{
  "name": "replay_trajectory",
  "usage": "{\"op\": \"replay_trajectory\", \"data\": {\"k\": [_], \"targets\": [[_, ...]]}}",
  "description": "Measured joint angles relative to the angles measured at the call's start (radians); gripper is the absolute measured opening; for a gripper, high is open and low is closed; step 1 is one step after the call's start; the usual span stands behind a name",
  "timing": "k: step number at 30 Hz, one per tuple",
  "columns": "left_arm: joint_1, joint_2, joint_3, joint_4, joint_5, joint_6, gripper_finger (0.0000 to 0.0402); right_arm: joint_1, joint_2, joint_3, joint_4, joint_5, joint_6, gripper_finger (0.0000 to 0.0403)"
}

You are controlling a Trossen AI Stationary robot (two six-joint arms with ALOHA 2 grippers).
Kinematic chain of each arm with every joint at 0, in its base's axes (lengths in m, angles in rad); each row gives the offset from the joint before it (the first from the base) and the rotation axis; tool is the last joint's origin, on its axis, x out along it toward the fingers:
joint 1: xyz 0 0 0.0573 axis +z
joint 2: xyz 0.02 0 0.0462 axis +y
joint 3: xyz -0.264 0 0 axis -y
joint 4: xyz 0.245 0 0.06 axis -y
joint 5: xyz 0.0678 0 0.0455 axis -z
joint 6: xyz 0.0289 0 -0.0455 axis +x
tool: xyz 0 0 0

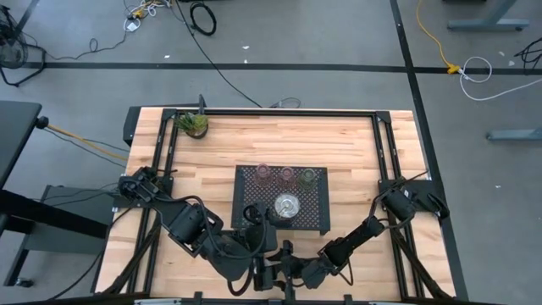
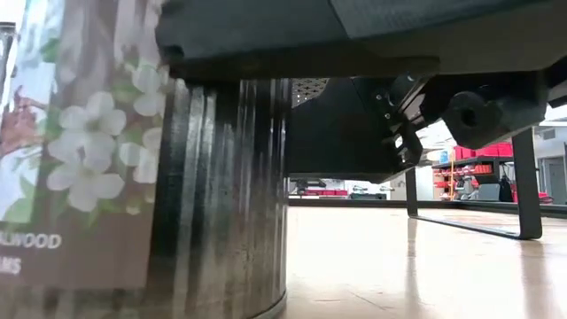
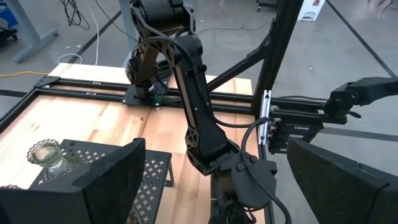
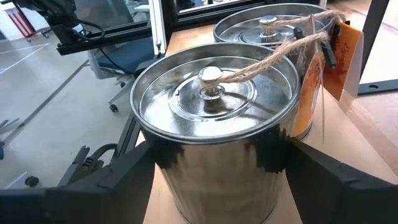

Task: Pick & Place candle stick holders
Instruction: Put the right silver scented candle on the shelf

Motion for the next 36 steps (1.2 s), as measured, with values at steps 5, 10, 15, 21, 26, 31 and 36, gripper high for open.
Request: {"op": "replay_trajectory", "data": {"k": [5, 10, 15, 21, 26, 31, 36], "targets": [[0.000, 0.000, 0.000, 0.000, 0.000, 0.001, 0.0390, 0.009, -0.002, 0.002, -0.036, 0.000, 0.002, 0.0294], [0.000, 0.000, 0.000, 0.000, 0.000, 0.001, 0.0390, 0.032, -0.007, 0.002, -0.056, 0.025, 0.004, 0.0294], [0.000, 0.000, 0.000, -0.001, 0.000, 0.001, 0.0390, 0.061, -0.048, -0.003, -0.127, 0.038, 0.010, 0.0294], [0.000, 0.000, 0.000, -0.004, 0.000, 0.001, 0.0390, 0.081, -0.115, -0.004, -0.281, 0.056, 0.017, 0.0293], [0.000, 0.000, 0.000, -0.006, 0.000, 0.000, 0.0390, 0.088, -0.170, -0.005, -0.342, 0.057, 0.016, 0.0293], [0.000, 0.001, 0.000, -0.009, 0.000, -0.002, 0.0390, 0.098, -0.241, -0.005, -0.411, 0.086, 0.012, 0.0293], [0.000, 0.001, 0.000, -0.013, 0.000, -0.002, 0.0390, 0.112, -0.311, -0.005, -0.474, 0.099, 0.009, 0.0293]]}}
